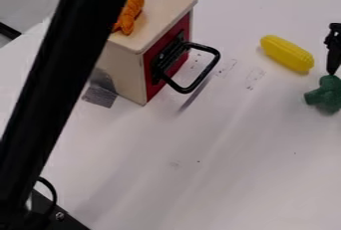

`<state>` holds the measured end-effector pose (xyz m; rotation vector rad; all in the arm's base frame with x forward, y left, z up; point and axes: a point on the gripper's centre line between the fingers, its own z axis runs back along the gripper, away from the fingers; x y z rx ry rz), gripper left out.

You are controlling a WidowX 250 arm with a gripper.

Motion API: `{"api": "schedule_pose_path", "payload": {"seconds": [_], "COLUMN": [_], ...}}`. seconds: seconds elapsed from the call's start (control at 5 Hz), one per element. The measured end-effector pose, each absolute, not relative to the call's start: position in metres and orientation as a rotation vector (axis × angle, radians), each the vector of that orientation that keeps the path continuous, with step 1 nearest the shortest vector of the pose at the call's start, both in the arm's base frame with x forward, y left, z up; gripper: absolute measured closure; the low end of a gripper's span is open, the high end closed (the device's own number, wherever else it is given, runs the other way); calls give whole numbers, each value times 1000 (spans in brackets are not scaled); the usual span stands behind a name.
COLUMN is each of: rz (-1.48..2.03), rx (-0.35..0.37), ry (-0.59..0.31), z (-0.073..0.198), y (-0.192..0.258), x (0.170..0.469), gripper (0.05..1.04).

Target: Pick up the yellow toy

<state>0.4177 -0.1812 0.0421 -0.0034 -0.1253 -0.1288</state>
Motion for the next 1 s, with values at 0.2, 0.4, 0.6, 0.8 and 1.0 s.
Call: {"api": "schedule_pose_path", "payload": {"seconds": [0.2, 0.4, 0.6, 0.8, 1.0], "rz": [-141, -174, -187, -185, -167], "rx": [41, 80, 96, 93, 76], "ry": [-55, -16, -7, -9, -33], "z": [24, 15, 12, 10, 17], "y": [-176, -170, -167, -168, -171], "x": [410, 407, 405, 405, 411], "gripper": [83, 83, 83, 83, 83]}}
